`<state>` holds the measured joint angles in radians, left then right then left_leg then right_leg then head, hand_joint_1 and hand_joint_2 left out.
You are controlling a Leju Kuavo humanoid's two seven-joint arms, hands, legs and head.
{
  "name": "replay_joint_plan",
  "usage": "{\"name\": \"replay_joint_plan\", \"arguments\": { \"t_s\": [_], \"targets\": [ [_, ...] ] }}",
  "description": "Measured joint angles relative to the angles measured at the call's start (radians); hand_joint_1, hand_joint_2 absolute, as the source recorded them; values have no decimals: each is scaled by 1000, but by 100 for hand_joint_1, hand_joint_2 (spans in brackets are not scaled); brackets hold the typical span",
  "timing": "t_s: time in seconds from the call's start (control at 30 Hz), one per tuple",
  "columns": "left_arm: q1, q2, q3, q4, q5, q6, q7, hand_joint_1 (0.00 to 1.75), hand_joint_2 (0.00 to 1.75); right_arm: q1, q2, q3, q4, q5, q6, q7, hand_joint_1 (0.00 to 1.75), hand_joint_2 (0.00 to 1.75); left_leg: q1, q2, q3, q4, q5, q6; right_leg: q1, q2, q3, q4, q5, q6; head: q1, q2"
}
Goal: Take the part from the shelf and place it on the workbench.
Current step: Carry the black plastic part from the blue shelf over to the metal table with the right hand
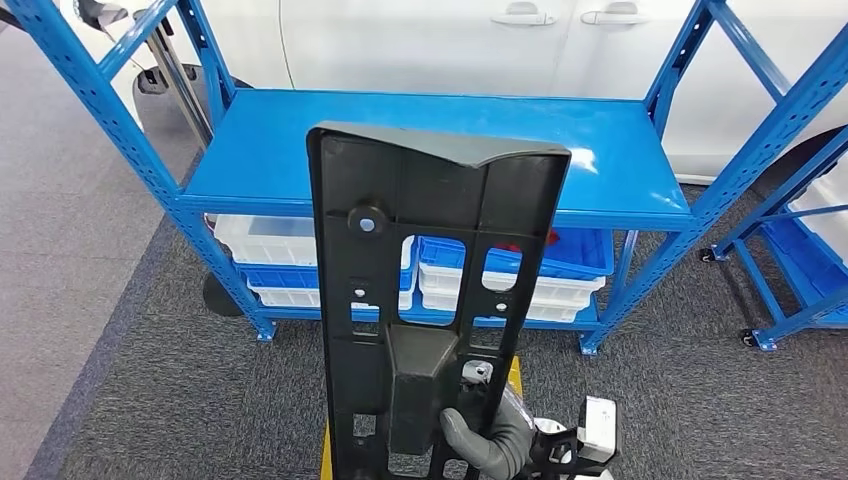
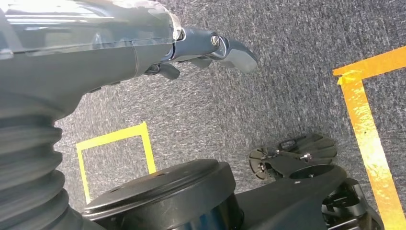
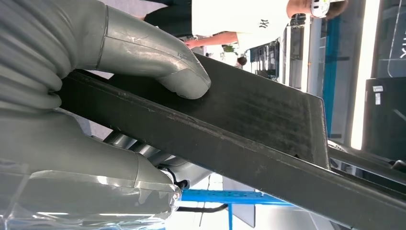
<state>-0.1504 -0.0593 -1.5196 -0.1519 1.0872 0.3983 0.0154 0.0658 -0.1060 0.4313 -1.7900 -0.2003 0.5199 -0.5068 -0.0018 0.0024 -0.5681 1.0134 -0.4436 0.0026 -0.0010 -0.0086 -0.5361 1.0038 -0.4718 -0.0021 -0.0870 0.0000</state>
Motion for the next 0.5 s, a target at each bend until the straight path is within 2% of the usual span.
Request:
{"name": "replay_joint_plan", "arguments": {
  "t_s": [0.03,0.07,0.17,0.2,0.23,0.27,0.33,0.37,0.4,0.5],
  "targets": [
    [0,0,0,0,-1,0,0,0,175,0,1,-1,0,0,-1,0,175,175,0,-1,-6,14,-14,-5,-3,-2,-3,-5,7,-7,0,0],
    [-1,1,0,0,-1,0,-1,0,175,0,1,-1,0,0,-1,-1,175,175,0,-2,-18,45,-41,-10,-6,-3,-7,-10,15,-13,0,0],
    [-9,2,0,0,-2,0,-3,0,175,1,4,-1,0,1,-3,-2,175,175,3,-2,-71,222,-158,-21,-6,-7,-30,-9,31,-21,0,0],
    [-10,2,0,0,-2,0,-3,0,175,1,4,-1,0,2,-3,-2,175,175,3,-2,-75,260,-176,-23,-5,-8,-39,-7,37,-21,0,0],
    [-11,2,0,0,-2,0,-2,0,175,2,4,-1,0,2,-3,-2,175,175,4,-2,-62,263,-174,-24,-5,-8,-48,-4,42,-20,0,0],
    [-9,2,0,0,-3,0,-1,0,175,2,5,-1,0,2,-3,-2,175,175,4,-2,-32,228,-156,-24,-5,-7,-56,-1,46,-18,0,0],
    [-3,2,-1,0,-5,0,1,0,175,2,5,-1,0,2,-4,-2,175,175,6,-2,54,88,-107,-20,-3,-5,-68,7,54,-11,0,0],
    [0,2,-1,0,-5,-1,1,0,175,3,6,-2,0,2,-4,-2,175,175,5,-3,84,30,-92,-15,-2,-4,-75,12,57,-7,0,0],
    [4,2,-1,0,-5,-1,1,0,175,3,7,-2,0,3,-5,-1,175,175,4,-3,98,-5,-86,-10,0,-4,-81,16,62,-1,0,0],
    [10,2,-2,0,-5,-2,1,0,175,3,9,-3,0,5,-11,0,175,175,2,-3,87,-17,-75,9,1,-4,-92,17,76,16,0,0]
  ]
}}
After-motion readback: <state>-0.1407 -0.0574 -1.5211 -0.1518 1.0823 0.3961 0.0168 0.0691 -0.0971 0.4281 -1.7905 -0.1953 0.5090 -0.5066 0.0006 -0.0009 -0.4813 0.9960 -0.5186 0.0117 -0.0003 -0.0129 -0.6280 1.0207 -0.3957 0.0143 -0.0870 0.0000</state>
